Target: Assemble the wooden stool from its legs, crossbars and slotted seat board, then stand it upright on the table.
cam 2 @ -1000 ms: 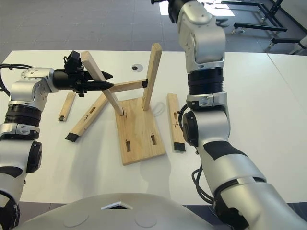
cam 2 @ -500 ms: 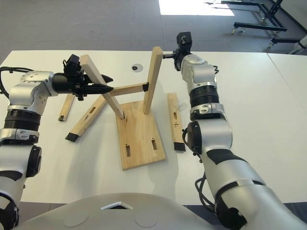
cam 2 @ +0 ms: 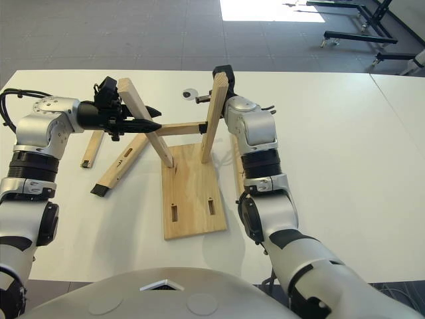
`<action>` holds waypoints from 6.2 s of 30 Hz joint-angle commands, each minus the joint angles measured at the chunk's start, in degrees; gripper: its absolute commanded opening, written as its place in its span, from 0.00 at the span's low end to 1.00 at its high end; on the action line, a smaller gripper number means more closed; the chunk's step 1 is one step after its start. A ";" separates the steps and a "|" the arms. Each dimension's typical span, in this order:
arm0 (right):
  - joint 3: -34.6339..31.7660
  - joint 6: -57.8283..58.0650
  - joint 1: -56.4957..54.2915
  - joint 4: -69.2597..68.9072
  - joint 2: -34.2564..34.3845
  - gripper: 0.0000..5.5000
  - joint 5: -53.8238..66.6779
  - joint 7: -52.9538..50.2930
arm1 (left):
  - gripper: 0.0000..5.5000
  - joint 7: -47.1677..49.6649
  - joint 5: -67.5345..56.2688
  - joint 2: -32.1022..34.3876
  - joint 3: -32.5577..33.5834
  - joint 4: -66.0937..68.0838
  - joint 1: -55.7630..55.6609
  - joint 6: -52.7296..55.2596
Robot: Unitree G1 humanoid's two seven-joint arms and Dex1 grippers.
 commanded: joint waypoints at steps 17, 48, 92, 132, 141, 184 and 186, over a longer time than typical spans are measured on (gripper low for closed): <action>-4.23 -10.08 -5.71 13.97 -7.99 0.00 -2.68 -1.07 | 0.37 4.14 0.32 -0.79 -1.03 -6.20 0.25 2.58; -8.09 -0.65 -3.98 5.67 -5.36 0.00 2.05 -5.27 | 0.37 11.73 3.08 1.01 -3.16 -14.30 3.93 -2.16; -9.77 -8.61 -5.91 14.65 -11.02 0.00 4.99 -0.38 | 0.37 15.61 -0.40 0.79 -0.75 -18.46 8.42 -4.34; -13.93 -16.27 -8.12 27.78 -17.76 0.00 5.14 0.74 | 0.98 20.36 -19.06 7.99 21.57 -37.56 29.67 11.26; -20.05 -21.37 -2.13 30.46 -28.04 0.00 5.23 -1.03 | 0.98 59.35 -14.94 -3.21 39.06 -41.22 41.74 21.49; -19.38 -20.90 3.01 23.67 -19.41 0.00 6.59 -4.94 | 0.43 76.27 9.01 -8.60 18.56 -16.12 28.25 29.91; -19.38 -20.82 3.04 23.54 -19.22 0.00 6.58 -4.98 | 0.39 76.40 9.32 -8.28 18.40 -16.02 28.56 30.84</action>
